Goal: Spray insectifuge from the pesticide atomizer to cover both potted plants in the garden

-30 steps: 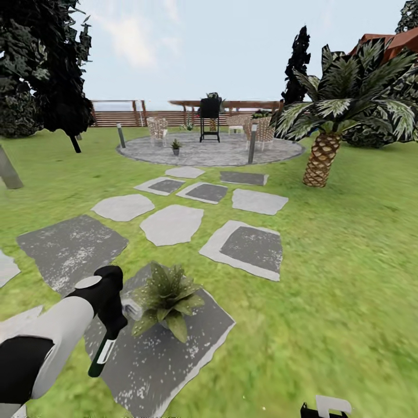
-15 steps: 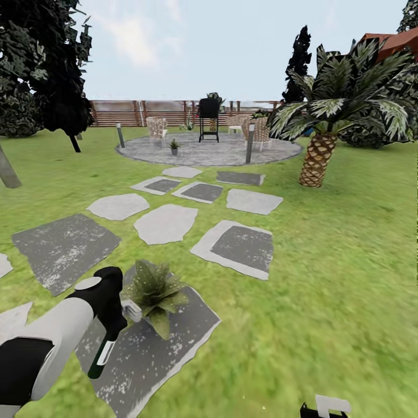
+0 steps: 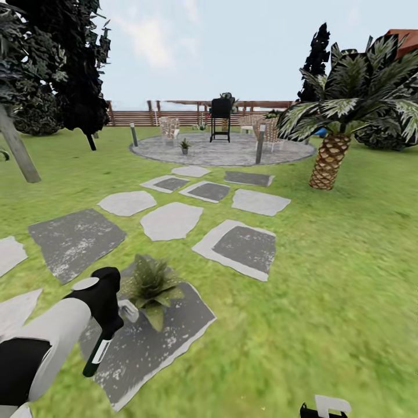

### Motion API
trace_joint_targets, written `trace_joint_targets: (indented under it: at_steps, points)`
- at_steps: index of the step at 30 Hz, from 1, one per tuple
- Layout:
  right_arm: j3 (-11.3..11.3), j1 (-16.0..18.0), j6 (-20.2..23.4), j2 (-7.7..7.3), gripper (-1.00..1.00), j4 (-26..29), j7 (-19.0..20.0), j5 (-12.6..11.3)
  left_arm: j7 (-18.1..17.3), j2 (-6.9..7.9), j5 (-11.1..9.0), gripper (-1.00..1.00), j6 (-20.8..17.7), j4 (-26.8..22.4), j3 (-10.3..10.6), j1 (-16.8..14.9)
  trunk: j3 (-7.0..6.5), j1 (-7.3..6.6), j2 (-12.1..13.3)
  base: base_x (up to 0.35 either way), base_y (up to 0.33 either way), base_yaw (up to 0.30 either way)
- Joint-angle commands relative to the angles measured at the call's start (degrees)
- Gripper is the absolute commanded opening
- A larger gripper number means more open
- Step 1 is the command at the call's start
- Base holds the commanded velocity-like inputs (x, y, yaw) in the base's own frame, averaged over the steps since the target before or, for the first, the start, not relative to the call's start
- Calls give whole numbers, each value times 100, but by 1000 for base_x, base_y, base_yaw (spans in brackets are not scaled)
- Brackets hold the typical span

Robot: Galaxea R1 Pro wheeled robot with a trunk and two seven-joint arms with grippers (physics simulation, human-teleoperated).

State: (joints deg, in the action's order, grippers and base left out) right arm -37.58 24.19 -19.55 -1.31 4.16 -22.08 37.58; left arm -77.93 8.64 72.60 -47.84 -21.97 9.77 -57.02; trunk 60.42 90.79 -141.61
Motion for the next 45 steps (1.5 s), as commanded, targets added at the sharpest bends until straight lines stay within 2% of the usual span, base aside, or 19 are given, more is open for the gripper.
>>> trace_joint_targets:
  at_steps: [1,6,17,20,21,25,26,28,32,45]
  points:
    - [-48,4,-23,-1,100,-11,-16,56,-56,4,35,-100,-60,-9,11,-2,6,0,-2,152,-263,6]
    - [-48,6,-23,-1,100,-11,-16,56,-51,6,35,-100,-109,-11,10,-2,6,0,-2,88,-265,80]
    - [-48,6,-23,0,100,-11,-16,56,69,-11,35,-100,-139,13,15,-1,6,0,-2,40,-270,269]
    - [-48,6,-23,-1,100,-11,-16,56,195,-4,18,-100,-145,6,-7,171,6,0,-2,153,-257,277]
    - [-48,6,-23,-1,100,-11,-16,56,303,-3,-24,-100,-146,-1,-89,237,6,0,-2,161,-233,277]
    - [-48,6,-23,-1,100,-11,-16,56,864,-29,-199,-100,-141,7,-778,373,6,0,-2,180,-220,216]
    - [-48,5,-23,-1,100,-11,-16,56,1033,-49,-218,-100,-140,3,-903,429,6,0,-2,194,-216,57]
    - [-48,4,-23,-1,100,-11,-16,56,1201,-71,-240,-100,-138,0,-1013,484,6,0,-2,191,-218,21]
    - [-48,6,-23,1,100,-11,-16,56,1242,-57,-246,-100,-138,-1,-1045,505,6,0,-2,113,-177,48]
    - [-48,5,-23,-1,100,-11,-16,56,1286,-50,-245,-100,-138,-1,-1046,668,6,0,-2,3,-6,268]
